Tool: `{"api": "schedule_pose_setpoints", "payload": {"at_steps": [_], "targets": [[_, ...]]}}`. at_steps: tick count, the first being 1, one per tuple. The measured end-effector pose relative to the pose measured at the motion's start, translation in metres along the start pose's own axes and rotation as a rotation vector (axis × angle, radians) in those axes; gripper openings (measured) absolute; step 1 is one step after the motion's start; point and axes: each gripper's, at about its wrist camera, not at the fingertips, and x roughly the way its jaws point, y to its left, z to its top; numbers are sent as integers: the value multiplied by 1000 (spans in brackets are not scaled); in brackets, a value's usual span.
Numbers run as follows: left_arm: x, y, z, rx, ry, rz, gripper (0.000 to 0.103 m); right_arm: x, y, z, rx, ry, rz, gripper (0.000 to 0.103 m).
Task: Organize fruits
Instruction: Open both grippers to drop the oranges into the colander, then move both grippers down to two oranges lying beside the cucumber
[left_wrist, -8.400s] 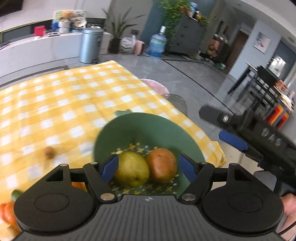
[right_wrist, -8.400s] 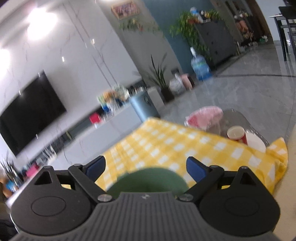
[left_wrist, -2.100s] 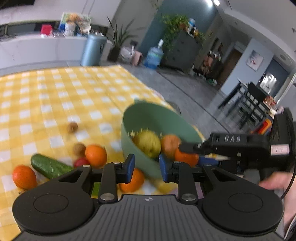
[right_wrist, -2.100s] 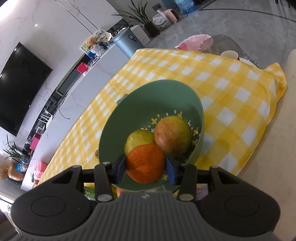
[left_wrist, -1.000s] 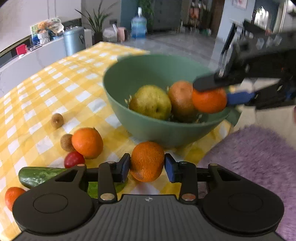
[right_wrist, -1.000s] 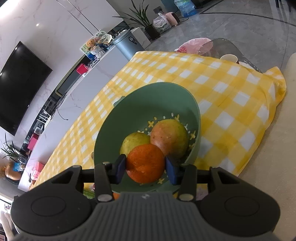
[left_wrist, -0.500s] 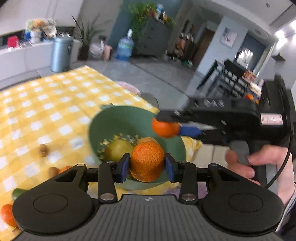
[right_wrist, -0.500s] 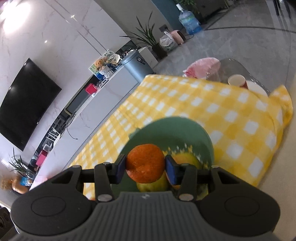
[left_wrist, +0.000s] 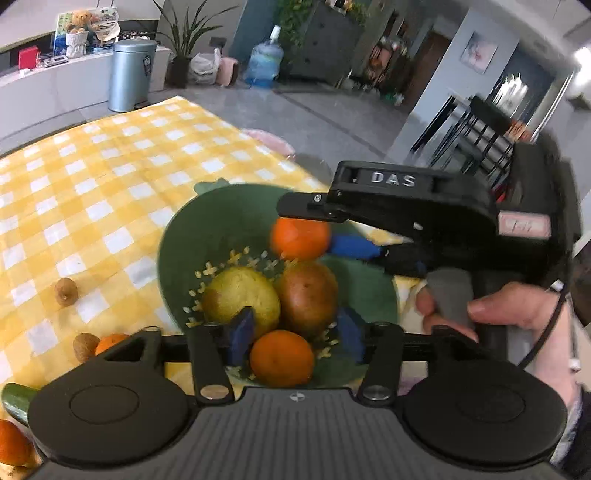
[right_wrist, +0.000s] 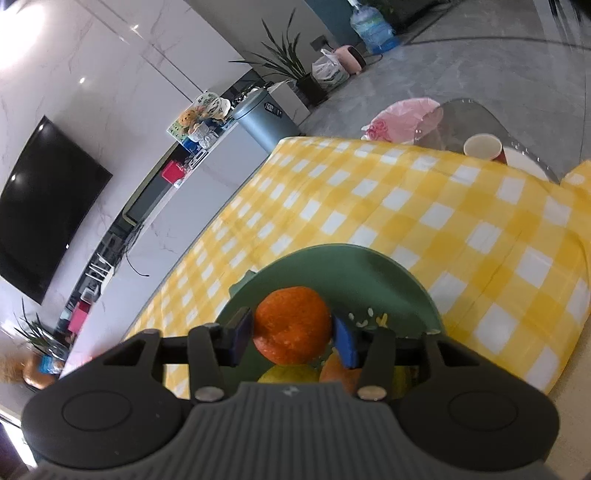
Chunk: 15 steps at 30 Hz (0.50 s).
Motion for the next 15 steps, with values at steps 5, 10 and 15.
{"api": "schedule_pose_setpoints", "payload": {"at_steps": [5, 10, 15], "targets": [[-16, 2, 2, -40, -41, 25, 71, -16, -7, 2, 63, -43, 79, 71], [-35, 4, -2, -80, -60, 80, 75, -34, -4, 0, 47, -57, 57, 71], [-46, 9, -8, -145, -47, 120, 77, -46, 13, -15, -58, -24, -46, 71]]}}
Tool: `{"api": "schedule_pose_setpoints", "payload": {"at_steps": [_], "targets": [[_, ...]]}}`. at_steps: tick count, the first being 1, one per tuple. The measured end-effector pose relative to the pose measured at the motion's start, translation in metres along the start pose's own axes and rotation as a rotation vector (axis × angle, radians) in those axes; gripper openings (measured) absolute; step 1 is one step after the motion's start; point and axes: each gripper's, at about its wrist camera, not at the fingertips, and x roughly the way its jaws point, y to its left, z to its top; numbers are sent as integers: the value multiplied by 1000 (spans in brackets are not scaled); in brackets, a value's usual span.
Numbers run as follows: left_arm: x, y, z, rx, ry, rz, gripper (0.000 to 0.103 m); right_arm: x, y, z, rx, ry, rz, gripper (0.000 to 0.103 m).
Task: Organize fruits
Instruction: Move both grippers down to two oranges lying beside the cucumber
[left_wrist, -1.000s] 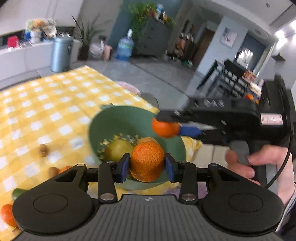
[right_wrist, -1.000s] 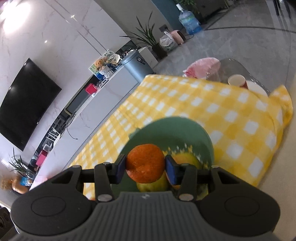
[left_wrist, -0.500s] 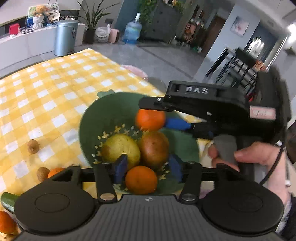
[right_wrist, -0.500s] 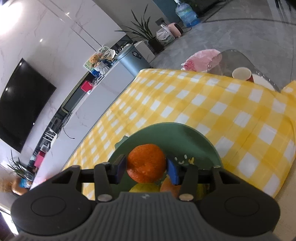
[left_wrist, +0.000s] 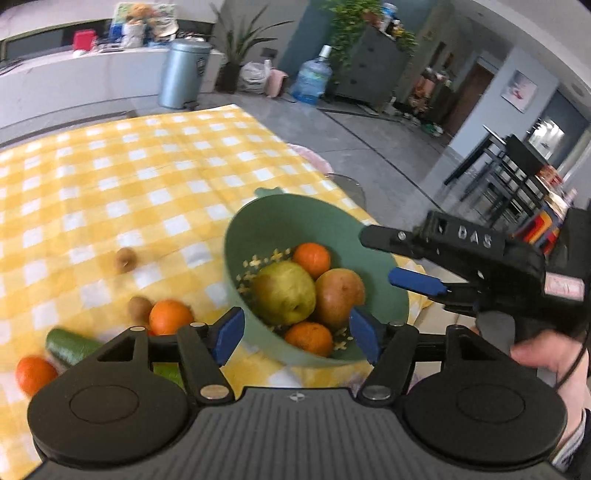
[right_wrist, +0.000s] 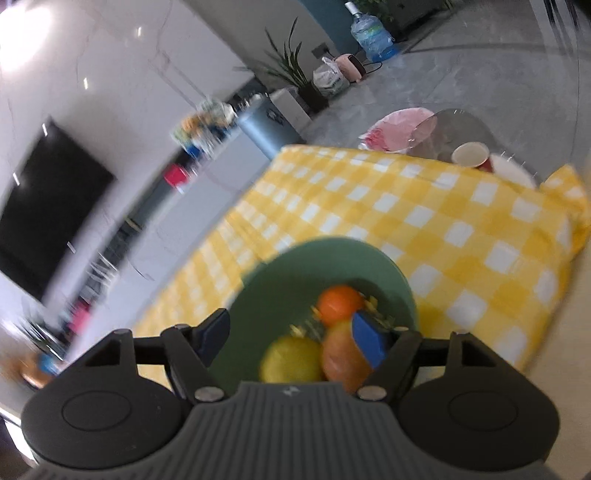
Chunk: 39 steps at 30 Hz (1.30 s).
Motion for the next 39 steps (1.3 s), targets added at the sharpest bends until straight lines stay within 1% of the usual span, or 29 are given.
{"api": "schedule_pose_setpoints", "payload": {"at_steps": [2, 5, 11, 14, 18, 22, 26, 30, 31, 32, 33, 36, 38, 39], "targets": [[-6, 0, -3, -10, -1, 18, 77, -6, 7, -7, -39, -1, -16, 71], [-15, 1, -8, -26, -3, 41, 77, -11, 15, -14, -55, 25, -3, 71], [-37, 4, -20, -70, -2, 81, 77, -25, 37, -27, -113, 52, -24, 71], [-54, 6, -26, -82, -29, 95, 77, -28, 47, -32, -136, 76, -26, 71], [-74, 10, -31, -109, -51, 121, 77, -29, 61, -41, -164, 109, -51, 71], [-92, 16, -38, -130, -77, 162, 77, -33, 79, -52, -201, 130, -41, 71], [-102, 29, -50, -175, -75, 238, 78, -38, 103, -64, -269, 150, -29, 71], [-116, 51, -64, -268, -71, 247, 78, -45, 130, -79, -333, 159, -3, 70], [-120, 56, -67, -295, -79, 249, 78, -47, 137, -83, -354, 162, 2, 66], [-123, 61, -70, -324, -86, 252, 78, -48, 144, -88, -377, 162, 4, 59], [-125, 65, -73, -346, -90, 257, 78, -48, 152, -94, -408, 166, 0, 57], [-127, 75, -79, -364, -88, 273, 78, -46, 171, -112, -488, 166, -26, 57], [-128, 82, -82, -372, -96, 285, 78, -42, 180, -122, -518, 173, -37, 56], [-127, 85, -83, -369, -104, 302, 78, -40, 184, -127, -532, 182, -36, 56]]}}
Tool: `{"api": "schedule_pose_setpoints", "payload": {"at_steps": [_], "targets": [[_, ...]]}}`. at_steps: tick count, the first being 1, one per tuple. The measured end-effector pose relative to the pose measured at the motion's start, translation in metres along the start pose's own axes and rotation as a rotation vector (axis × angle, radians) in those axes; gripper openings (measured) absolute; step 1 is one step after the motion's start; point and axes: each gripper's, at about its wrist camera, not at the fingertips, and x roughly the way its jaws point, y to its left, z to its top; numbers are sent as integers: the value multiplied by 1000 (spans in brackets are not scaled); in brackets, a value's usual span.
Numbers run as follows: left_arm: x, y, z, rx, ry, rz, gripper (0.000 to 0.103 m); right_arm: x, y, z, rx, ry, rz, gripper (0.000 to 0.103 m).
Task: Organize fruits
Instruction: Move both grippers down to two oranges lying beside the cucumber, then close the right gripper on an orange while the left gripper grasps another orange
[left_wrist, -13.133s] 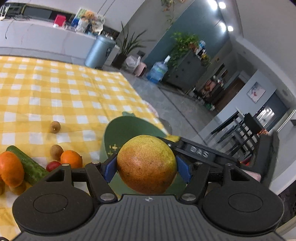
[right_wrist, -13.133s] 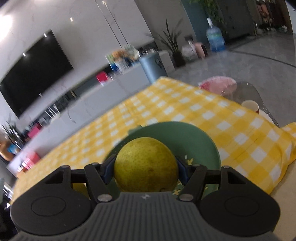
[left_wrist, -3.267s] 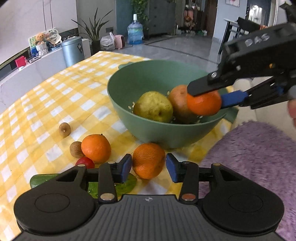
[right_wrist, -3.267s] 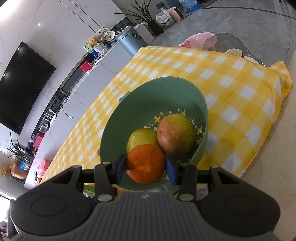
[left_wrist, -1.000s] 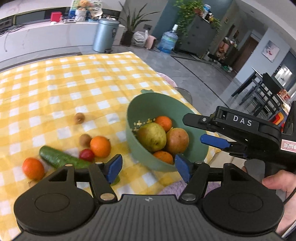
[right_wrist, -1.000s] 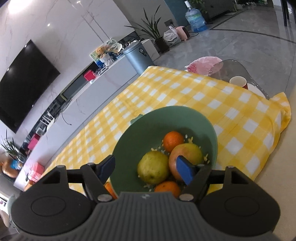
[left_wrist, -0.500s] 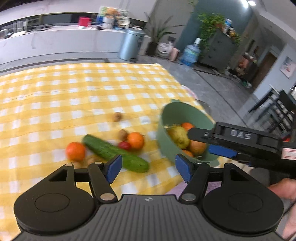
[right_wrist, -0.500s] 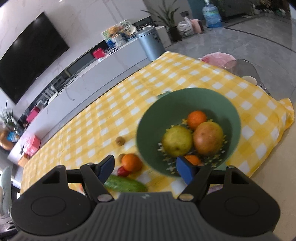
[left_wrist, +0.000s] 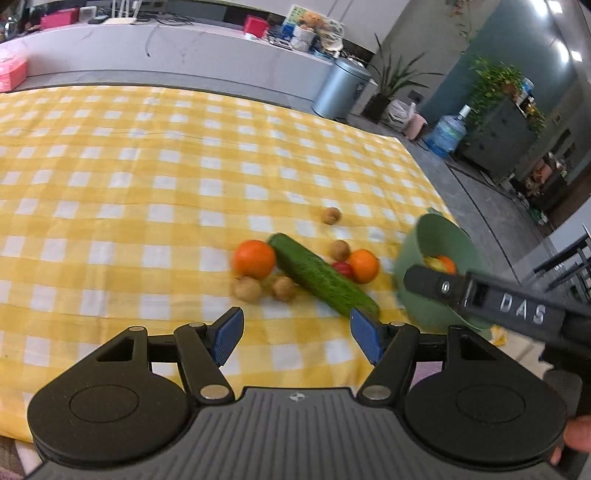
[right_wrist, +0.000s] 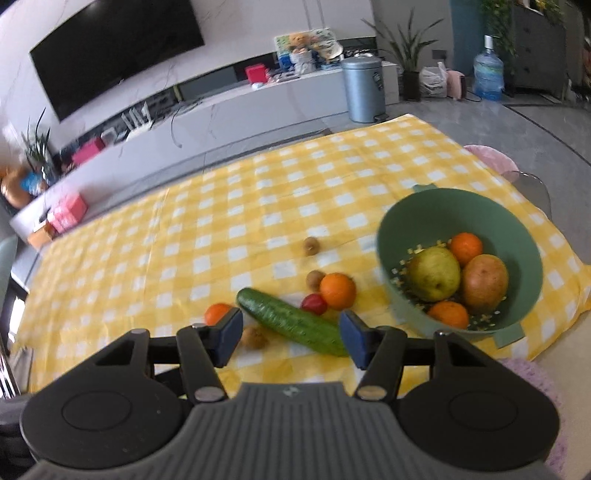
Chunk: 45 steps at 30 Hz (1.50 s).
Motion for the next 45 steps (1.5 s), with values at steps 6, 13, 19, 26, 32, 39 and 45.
{"api": "schedule_pose_setpoints", "payload": {"at_steps": [6, 13, 19, 26, 32, 39, 45], "targets": [[16, 24, -3, -31, 14, 40, 78, 19, 16, -9, -36, 44, -21, 54], [28, 49, -2, -89, 2, 87, 77, 43, 2, -14, 93, 31, -42, 41], [41, 55, -2, -97, -74, 61, 77, 63, -25, -6, 248, -12, -69, 38], [54, 59, -2, -114, -94, 10, 77, 102, -41, -2, 364, -10, -85, 46], [57, 55, 0, -102, -161, 4, 77, 128, -49, 3, 418, -16, -102, 46], [61, 55, 2, -80, -196, 25, 77, 143, -61, 4, 475, -17, -124, 46], [77, 66, 1, -150, -95, -59, 77, 155, -66, 5, 486, 8, -114, 46]]}}
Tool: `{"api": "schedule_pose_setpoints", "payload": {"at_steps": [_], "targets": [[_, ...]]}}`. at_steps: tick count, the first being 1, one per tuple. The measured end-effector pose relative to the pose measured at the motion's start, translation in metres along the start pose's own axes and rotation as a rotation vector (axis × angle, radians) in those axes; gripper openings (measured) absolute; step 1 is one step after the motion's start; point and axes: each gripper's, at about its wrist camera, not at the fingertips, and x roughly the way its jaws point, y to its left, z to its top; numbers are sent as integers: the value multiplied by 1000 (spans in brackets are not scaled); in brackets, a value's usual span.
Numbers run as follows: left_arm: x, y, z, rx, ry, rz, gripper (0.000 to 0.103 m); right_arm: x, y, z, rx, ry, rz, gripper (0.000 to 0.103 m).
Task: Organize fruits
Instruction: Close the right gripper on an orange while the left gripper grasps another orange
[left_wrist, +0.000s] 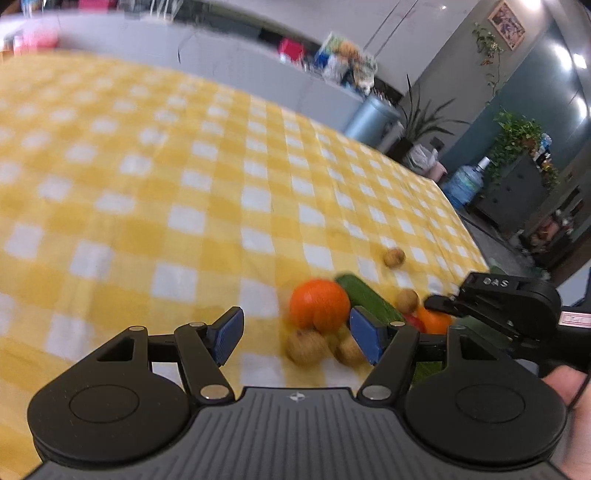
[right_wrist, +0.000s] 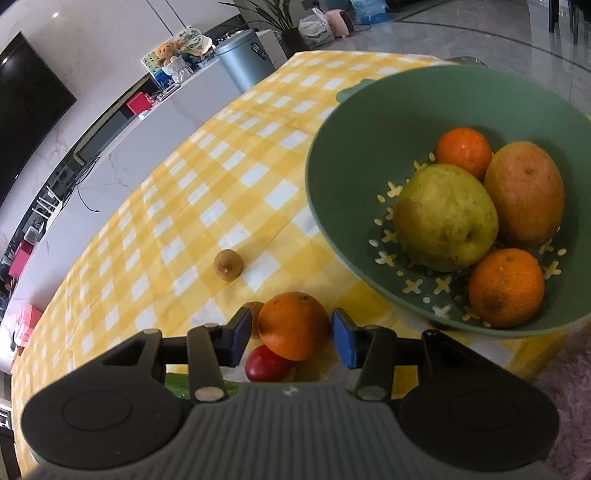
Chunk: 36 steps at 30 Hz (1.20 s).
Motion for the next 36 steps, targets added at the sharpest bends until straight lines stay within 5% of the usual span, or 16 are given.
{"api": "schedule_pose_setpoints", "payload": {"at_steps": [5, 20, 29, 32, 34, 36], "targets": [[0, 4, -2, -9, -8, 4, 77, 6, -3, 0, 7, 25, 7, 43], [24, -34, -4, 228, -10, 29, 80, 3, -17, -3, 23, 38, 63, 42], [42, -27, 3, 204, 21, -25, 79, 1, -14, -6, -5, 29, 56, 42], [41, -26, 3, 194, 19, -45, 69, 1, -12, -7, -16, 23, 50, 42], [39, -27, 2, 196, 6, -30, 49, 1, -12, -7, -15, 22, 50, 42], [37, -28, 1, 208, 1, -20, 49, 1, -12, -7, -15, 22, 51, 42]]}}
